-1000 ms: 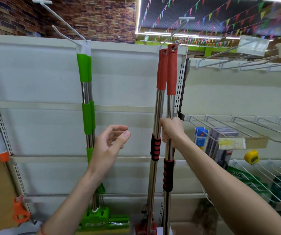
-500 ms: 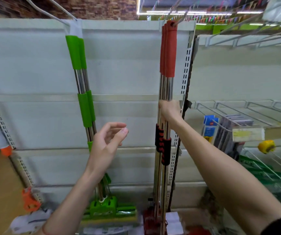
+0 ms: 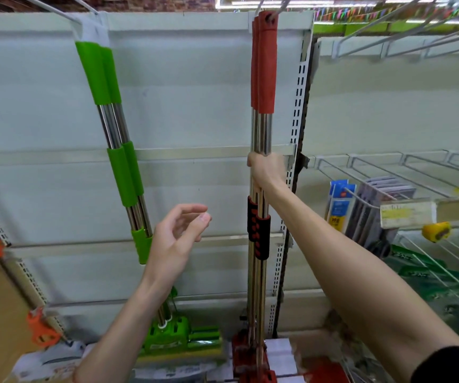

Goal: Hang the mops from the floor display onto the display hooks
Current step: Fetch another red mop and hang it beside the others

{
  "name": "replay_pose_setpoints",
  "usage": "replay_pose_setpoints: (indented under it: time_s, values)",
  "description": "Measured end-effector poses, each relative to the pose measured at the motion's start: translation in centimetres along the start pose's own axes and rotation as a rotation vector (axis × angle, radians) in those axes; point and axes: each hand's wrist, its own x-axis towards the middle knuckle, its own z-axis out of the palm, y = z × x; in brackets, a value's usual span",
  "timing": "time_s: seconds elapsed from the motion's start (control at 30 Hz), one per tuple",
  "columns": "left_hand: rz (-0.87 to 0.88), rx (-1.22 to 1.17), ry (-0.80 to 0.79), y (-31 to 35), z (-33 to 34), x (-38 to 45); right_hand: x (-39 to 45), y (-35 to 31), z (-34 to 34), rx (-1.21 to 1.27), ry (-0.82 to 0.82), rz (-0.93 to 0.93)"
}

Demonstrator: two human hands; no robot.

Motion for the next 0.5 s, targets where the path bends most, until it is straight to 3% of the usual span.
replay_pose_setpoints:
  time_s: [0.5]
  values:
    - [0.007, 0.047, 0.0, 1.1, -1.1, -0.9, -0.7, -0.4, -0.7, 0.082, -0.082, 0.05]
